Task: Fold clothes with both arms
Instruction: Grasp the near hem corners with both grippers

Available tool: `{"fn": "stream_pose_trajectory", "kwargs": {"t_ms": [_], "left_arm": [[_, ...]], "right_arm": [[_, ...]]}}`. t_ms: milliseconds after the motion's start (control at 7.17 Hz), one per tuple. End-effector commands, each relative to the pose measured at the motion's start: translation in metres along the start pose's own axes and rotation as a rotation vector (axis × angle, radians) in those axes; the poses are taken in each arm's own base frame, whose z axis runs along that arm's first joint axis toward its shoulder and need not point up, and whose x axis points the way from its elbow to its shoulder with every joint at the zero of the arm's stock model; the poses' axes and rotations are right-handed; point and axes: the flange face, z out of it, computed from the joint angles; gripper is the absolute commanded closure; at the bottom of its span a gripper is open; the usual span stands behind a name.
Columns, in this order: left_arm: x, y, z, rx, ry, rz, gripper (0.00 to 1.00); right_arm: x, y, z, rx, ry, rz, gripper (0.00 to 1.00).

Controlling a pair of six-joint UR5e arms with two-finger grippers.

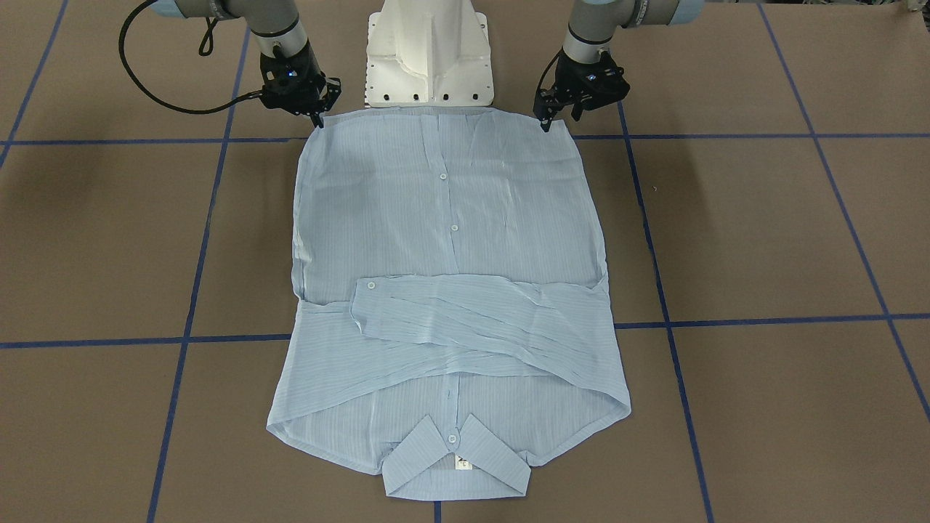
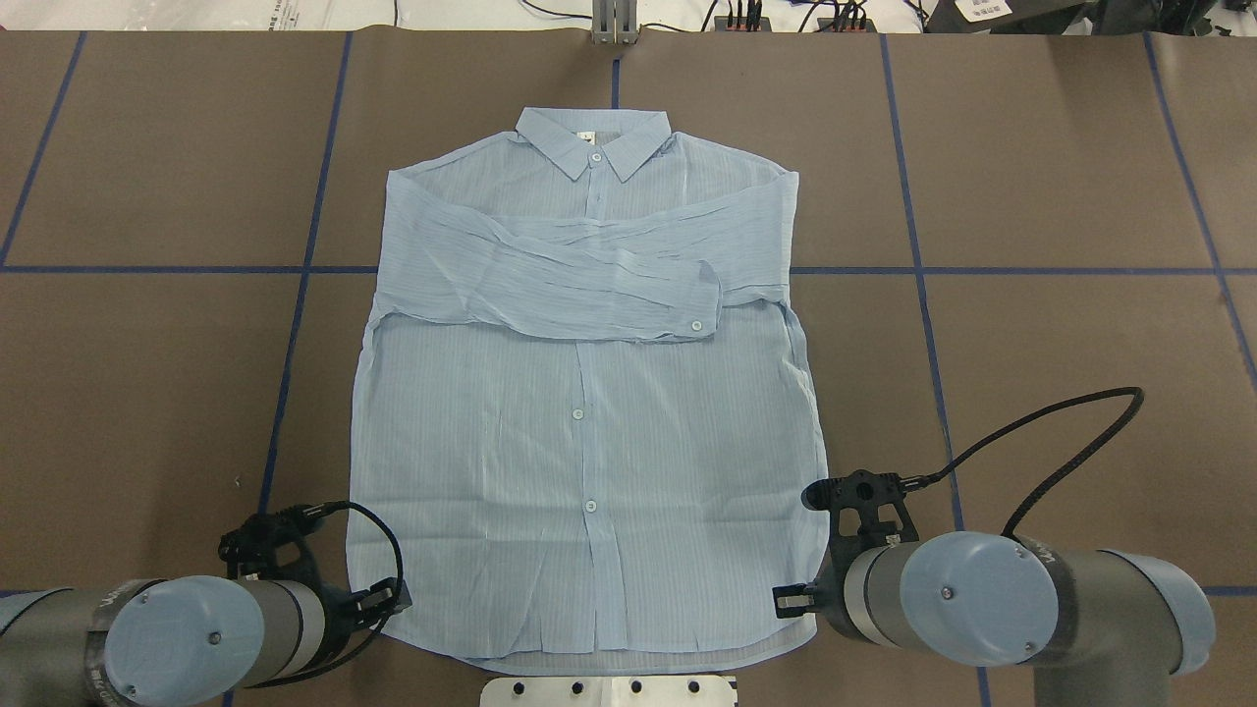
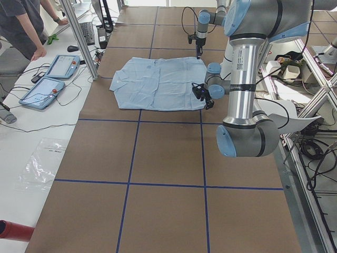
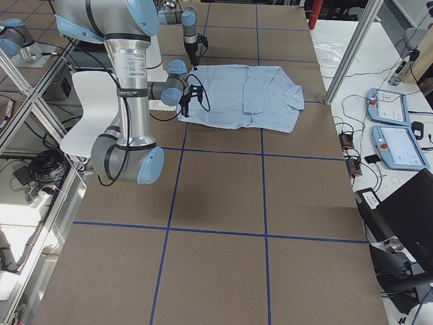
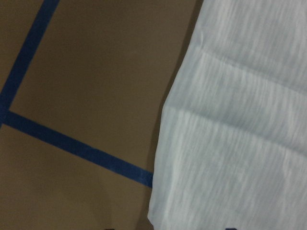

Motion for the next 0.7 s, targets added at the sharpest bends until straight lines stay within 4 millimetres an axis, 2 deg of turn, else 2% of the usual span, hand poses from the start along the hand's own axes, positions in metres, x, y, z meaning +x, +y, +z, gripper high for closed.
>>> {"fn": "stream_pose_trajectory", "kwargs": {"t_ms": [0,139,279,558], "left_arm": [[-0.0014,-0.0011,0.0021,0.006,-0.013,0.005,0.39],[-0.0039,-0.0020,0.0047,0.014,-0.037,0.004,0.42],[-0.0034,-0.0027,0.0045,0.016,-0.039,0.003,0.49],[-0.0025,-0.0032,0.0041,0.016,-0.037,0.002,0.68]], "right_arm": [[0.0004,-0.0011,-0.0003,0.003,0.001,0.001,1.00],[0.0014,-0.0010,0.0008,0.002,0.004,0.002,1.00],[0.0014,-0.0010,0.0008,0.002,0.004,0.002,1.00],[0.0020,-0.0023,0.0003,0.003,0.004,0.004,1.00]]}}
